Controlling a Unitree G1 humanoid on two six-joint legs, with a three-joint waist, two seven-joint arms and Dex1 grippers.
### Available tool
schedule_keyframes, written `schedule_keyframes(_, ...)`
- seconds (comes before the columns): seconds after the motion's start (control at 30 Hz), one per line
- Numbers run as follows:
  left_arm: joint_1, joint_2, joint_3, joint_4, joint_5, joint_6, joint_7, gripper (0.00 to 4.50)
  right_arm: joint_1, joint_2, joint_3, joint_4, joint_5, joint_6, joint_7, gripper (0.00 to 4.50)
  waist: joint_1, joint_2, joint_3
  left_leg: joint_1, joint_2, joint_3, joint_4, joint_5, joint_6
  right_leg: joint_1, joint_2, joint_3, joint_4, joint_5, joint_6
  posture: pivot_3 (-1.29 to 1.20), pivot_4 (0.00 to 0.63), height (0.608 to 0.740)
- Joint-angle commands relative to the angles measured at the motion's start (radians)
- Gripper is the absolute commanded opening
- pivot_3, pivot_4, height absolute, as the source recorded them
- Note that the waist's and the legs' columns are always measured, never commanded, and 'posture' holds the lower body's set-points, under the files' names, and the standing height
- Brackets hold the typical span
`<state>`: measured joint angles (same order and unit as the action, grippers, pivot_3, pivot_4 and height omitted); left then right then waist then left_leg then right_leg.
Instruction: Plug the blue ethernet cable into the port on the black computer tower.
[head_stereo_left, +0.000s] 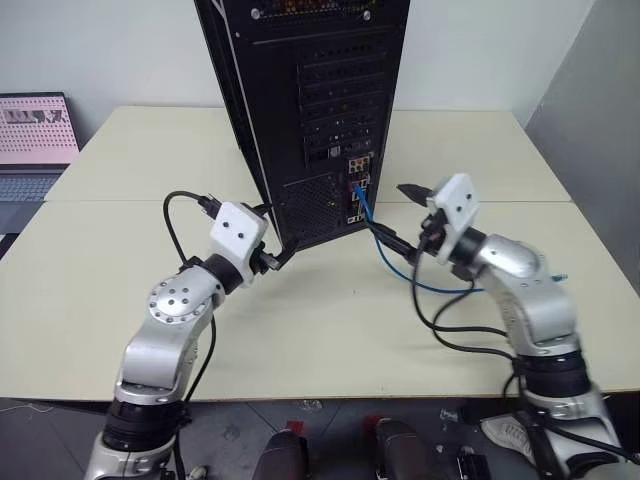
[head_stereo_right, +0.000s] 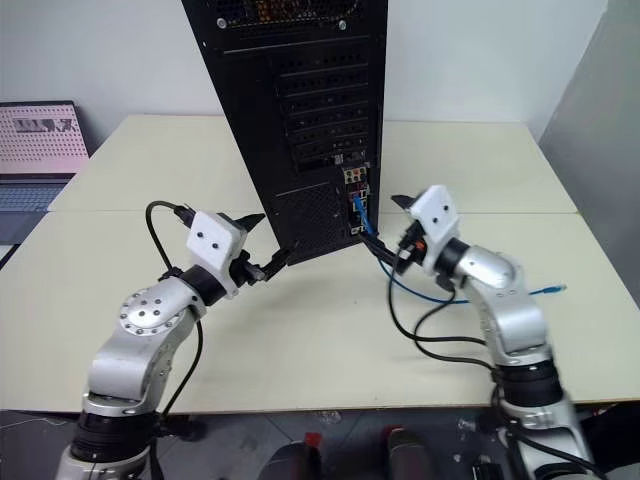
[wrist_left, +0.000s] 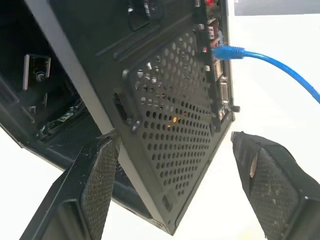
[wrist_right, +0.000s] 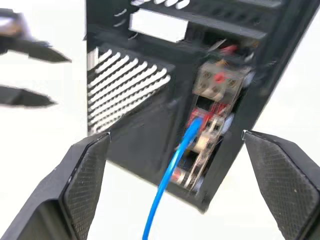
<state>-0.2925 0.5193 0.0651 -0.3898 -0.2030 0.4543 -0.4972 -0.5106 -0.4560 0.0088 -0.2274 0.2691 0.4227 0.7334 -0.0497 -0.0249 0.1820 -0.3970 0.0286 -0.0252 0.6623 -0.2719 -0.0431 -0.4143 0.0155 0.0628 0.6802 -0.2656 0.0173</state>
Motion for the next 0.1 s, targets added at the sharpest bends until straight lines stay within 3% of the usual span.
schedule_keyframes(0.03,0.009,0.04,0.055,-0.019,-0.066,-0.007,-0.07,3.75,0.002,-0.059,-0.063,-0.03,0.079,-0.007,0.071,4.46,-0.001,0.0,0.0,0.0,0.0,0.0,0.0,0.0,0.0,0.0,0.0,0.0,0.0,0.0,0.0,0.0,0.15,0.74)
schedule_keyframes(0.1,0.019,0.045,0.067,-0.015,-0.088,-0.022,-0.093,3.75,0.006,-0.07,-0.067,-0.028,0.09,-0.003,0.076,4.46,-0.001,0.0,0.0,0.0,0.0,0.0,0.0,0.0,0.0,0.0,0.0,0.0,0.0,0.0,0.0,0.0,0.15,0.74)
